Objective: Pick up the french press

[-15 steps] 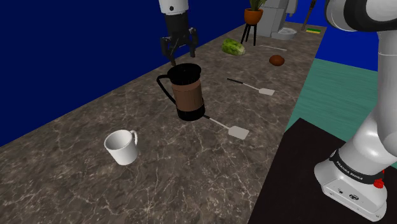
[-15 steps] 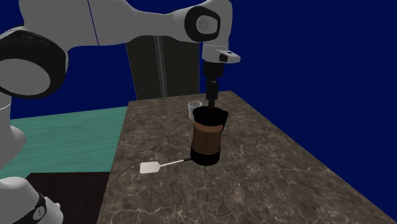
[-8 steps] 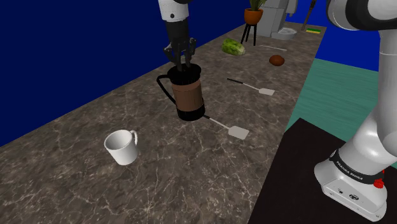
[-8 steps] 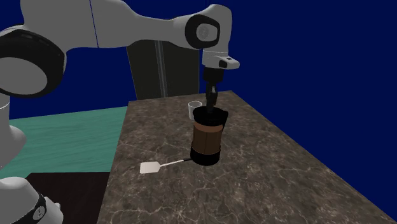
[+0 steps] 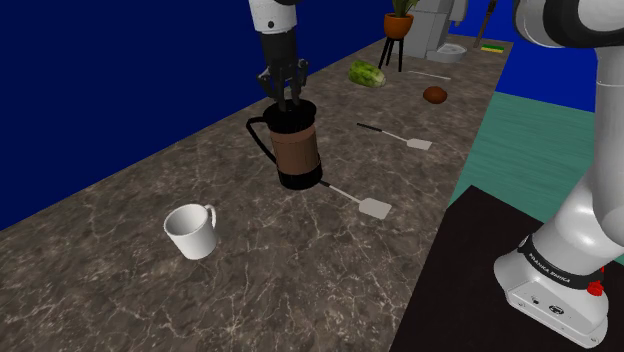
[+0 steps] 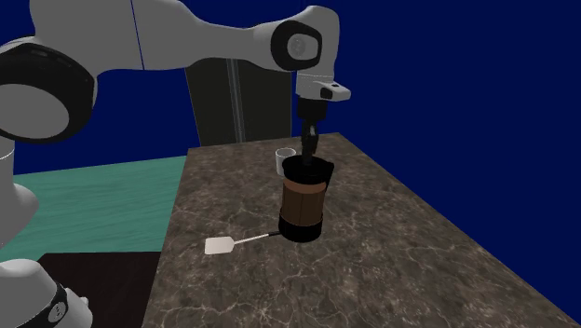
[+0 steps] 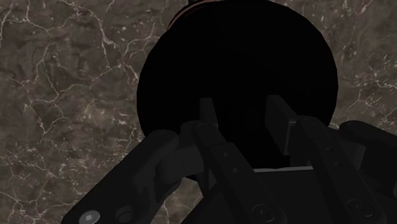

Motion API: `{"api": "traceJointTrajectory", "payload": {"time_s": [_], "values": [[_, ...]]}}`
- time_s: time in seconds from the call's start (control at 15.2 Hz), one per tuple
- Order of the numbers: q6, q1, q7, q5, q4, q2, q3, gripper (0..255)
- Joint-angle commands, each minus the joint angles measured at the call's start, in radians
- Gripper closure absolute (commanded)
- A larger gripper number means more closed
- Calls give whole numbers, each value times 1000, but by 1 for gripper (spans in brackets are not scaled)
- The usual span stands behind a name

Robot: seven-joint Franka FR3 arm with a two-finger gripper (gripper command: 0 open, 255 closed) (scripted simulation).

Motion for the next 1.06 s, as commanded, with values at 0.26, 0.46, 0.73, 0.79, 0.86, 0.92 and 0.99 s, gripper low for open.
{"api": "traceJointTrajectory", "payload": {"time_s": [0.26,0.46,0.73,0.79,0.86,0.92,0.99], "values": [[-89,17,-5,-6,112,22,-1,255],[-141,29,-9,-11,183,40,-2,255],[-221,52,-15,-23,302,77,-6,255],[-244,60,-17,-27,338,90,-7,255],[-268,68,-19,-31,378,105,-9,255],[-272,70,-19,-32,385,108,-10,255],[-272,70,-19,-32,385,108,-10,255]]}}
